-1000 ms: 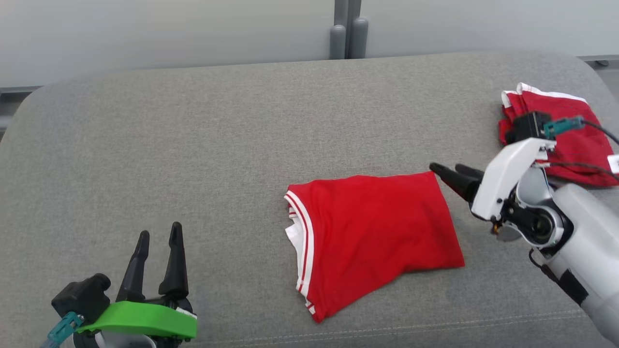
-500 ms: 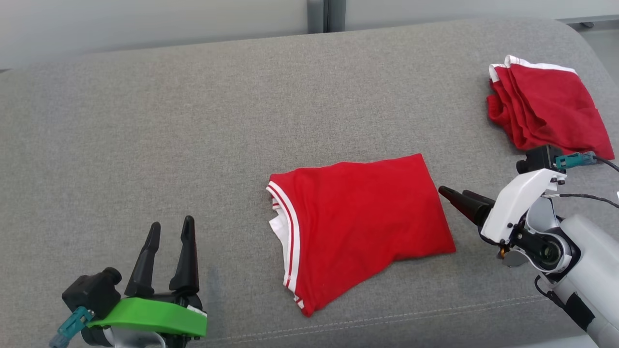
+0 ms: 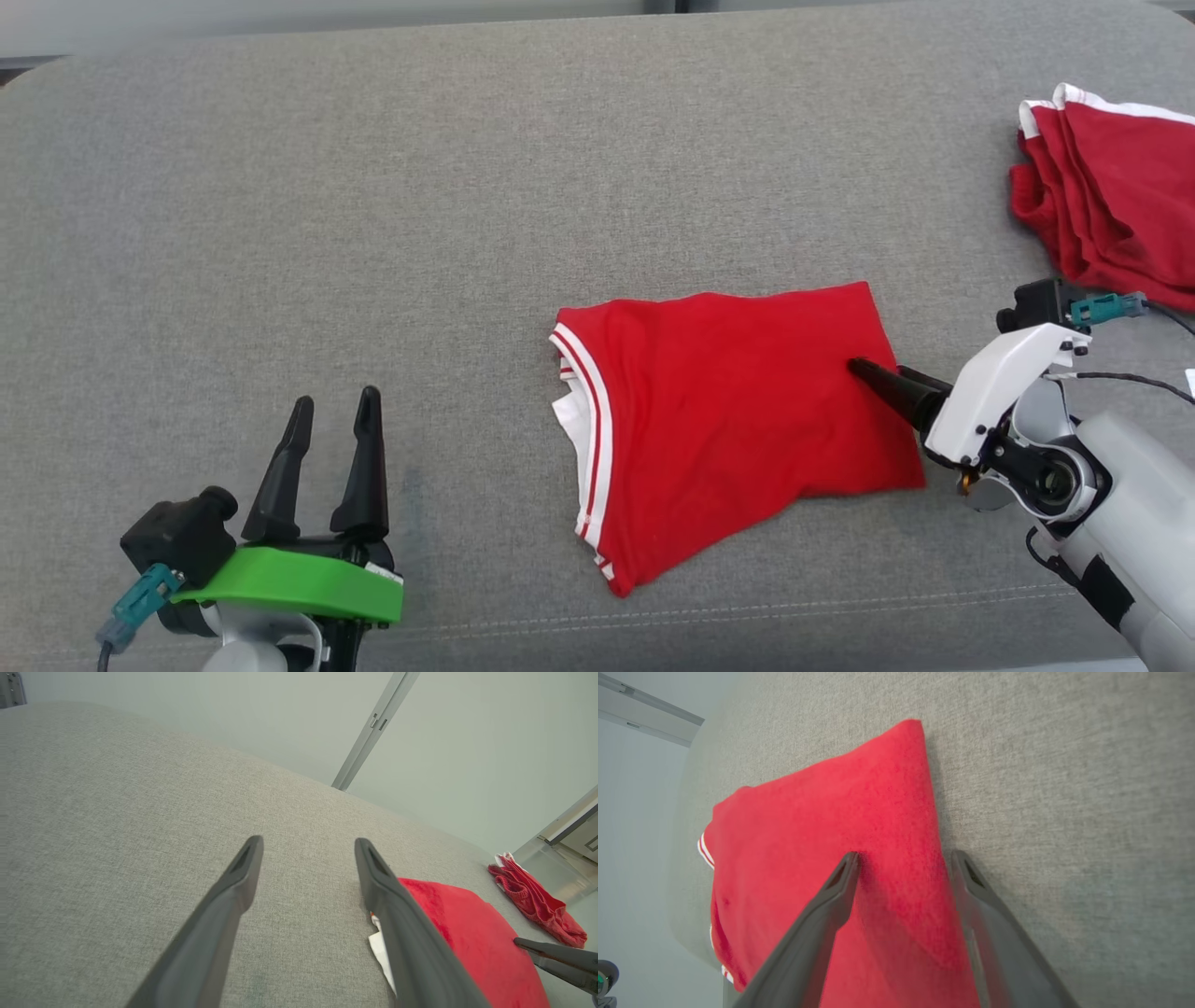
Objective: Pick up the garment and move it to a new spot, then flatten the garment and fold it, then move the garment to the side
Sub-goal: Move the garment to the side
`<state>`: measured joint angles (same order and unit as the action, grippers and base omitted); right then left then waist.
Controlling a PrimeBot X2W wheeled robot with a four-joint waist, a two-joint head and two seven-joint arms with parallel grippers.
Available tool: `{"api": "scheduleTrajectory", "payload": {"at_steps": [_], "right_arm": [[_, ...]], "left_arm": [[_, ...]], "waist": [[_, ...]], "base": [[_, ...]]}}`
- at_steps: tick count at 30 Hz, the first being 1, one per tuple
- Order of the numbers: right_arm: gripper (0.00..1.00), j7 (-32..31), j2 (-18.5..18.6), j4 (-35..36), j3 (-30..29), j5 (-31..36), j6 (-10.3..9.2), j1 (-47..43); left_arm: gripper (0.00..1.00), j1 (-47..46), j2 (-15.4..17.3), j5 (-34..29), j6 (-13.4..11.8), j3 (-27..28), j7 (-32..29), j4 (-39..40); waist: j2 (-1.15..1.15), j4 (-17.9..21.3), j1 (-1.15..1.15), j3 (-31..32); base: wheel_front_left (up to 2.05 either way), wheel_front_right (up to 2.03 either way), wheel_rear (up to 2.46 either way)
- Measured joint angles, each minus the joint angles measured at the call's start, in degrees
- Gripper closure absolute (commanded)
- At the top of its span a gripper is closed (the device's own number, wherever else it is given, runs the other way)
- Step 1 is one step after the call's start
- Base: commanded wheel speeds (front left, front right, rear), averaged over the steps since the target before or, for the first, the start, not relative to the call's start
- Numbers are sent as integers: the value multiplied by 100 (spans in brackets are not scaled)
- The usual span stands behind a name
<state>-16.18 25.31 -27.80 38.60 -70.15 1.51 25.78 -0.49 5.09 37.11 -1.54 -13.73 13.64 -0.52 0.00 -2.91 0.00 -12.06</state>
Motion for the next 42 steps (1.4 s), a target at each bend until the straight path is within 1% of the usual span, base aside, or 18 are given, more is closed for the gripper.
{"api": "scheduleTrajectory", "payload": {"at_steps": [5,7,8,9,10,11,12,13,16,17,20,25,31,37,38,41,42], "right_arm": [[0,-26,-105,-136,109,11,58,133],[54,-55,-111,-192,146,40,99,168],[65,-54,-111,-221,160,67,101,190],[74,-54,-111,-238,170,86,112,205],[88,-51,-113,-256,182,112,148,220],[97,-45,-120,-269,189,126,152,232],[100,-15,-130,-287,196,156,164,247],[100,3,-135,-293,208,185,200,268],[100,56,-130,-309,221,290,210,337],[100,89,-97,-325,238,396,249,437],[100,111,-55,-336,226,420,254,557],[100,221,183,-392,54,470,260,843],[100,275,436,-452,-111,575,199,1169],[100,278,555,-494,-181,628,177,1425],[100,278,565,-498,-202,628,142,1488],[100,277,595,-505,-255,653,129,1698],[100,272,599,-510,-268,670,87,1775]], "left_arm": [[0,-62,1,0,-7,40,0,-1],[0,-71,1,0,-7,43,1,0],[0,-71,1,0,-7,44,1,-1],[0,-71,1,0,-8,44,1,-1],[0,-72,1,0,-8,44,1,-1],[0,-73,1,0,-8,44,1,-1],[0,-74,0,0,-9,44,1,-1],[0,-75,0,0,-10,47,1,-1],[0,-78,0,0,-18,66,1,-4],[0,-79,1,0,-33,104,2,-10],[0,-79,3,0,-48,155,3,-10],[0,-81,11,-32,-51,205,10,40],[0,-113,114,-282,-107,235,12,92],[0,-274,149,-459,-148,197,27,129],[0,-311,149,-481,-148,176,27,144],[0,-355,147,-512,-148,125,27,174],[0,-364,147,-512,-149,113,26,176]], "waist": [[0,-78,0,-69],[0,-88,0,-80],[0,-90,0,-83],[0,-91,0,-85],[0,-91,0,-88],[0,-90,0,-90],[0,-89,0,-91],[0,-87,0,-92],[0,-78,0,-91],[0,-60,0,-85],[0,-27,0,-76],[0,72,0,-58],[0,206,0,-35],[0,325,0,-44],[0,338,0,-56],[0,368,0,-103],[0,377,0,-120]], "base": [[0,0,0],[0,0,0],[0,0,0],[0,0,0],[0,0,0],[0,0,0],[0,0,0],[0,0,0],[0,0,0],[0,0,0],[0,0,0],[0,0,0],[0,0,0],[0,0,0],[0,0,0],[0,0,0],[0,0,0]]}}
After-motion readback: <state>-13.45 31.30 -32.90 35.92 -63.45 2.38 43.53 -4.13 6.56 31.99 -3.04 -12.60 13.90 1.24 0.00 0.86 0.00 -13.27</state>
